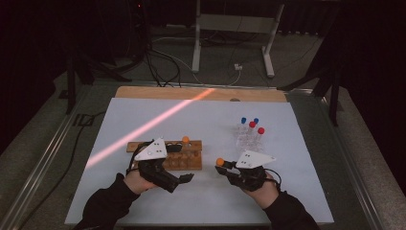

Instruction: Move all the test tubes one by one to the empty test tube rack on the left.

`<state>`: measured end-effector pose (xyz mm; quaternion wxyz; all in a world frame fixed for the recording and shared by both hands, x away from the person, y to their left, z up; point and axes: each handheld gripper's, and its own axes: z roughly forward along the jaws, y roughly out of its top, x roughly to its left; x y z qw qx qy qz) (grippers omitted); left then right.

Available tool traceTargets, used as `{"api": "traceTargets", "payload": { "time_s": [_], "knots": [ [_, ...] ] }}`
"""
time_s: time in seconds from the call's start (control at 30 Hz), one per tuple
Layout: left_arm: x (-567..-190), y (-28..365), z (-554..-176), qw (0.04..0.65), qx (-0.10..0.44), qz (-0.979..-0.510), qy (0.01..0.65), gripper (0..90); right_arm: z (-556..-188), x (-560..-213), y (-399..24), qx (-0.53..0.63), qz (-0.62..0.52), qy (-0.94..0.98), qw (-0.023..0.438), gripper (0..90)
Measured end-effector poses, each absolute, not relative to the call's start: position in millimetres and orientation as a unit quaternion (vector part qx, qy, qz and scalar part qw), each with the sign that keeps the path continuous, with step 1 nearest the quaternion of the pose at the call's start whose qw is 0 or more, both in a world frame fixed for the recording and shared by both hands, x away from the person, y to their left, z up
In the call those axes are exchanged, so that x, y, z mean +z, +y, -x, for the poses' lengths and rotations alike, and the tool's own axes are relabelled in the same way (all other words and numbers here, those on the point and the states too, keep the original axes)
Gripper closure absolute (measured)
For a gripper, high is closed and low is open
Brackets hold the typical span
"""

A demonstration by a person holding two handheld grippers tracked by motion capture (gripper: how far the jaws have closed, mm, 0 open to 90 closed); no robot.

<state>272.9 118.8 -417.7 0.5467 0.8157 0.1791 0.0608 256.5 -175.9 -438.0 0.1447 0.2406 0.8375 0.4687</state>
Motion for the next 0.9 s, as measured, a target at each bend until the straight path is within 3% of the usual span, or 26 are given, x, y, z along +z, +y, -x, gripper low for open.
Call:
{"api": "traceTargets", "payload": {
  "time_s": [0.17,0.57,0.9],
  "knots": [
    [-418,113,-269,0.548,0.054,-0.818,0.168,2.0,-252,-441,-165,0.467,-0.224,0.846,0.13,75.0],
    [-421,98,-261,0.553,0.053,-0.817,0.151,17.4,-247,-445,-149,0.465,-0.204,0.855,0.109,75.0],
    [-423,87,-255,0.546,0.064,-0.824,0.137,42.3,-245,-445,-146,0.466,-0.198,0.857,0.102,75.0]
  ]
}}
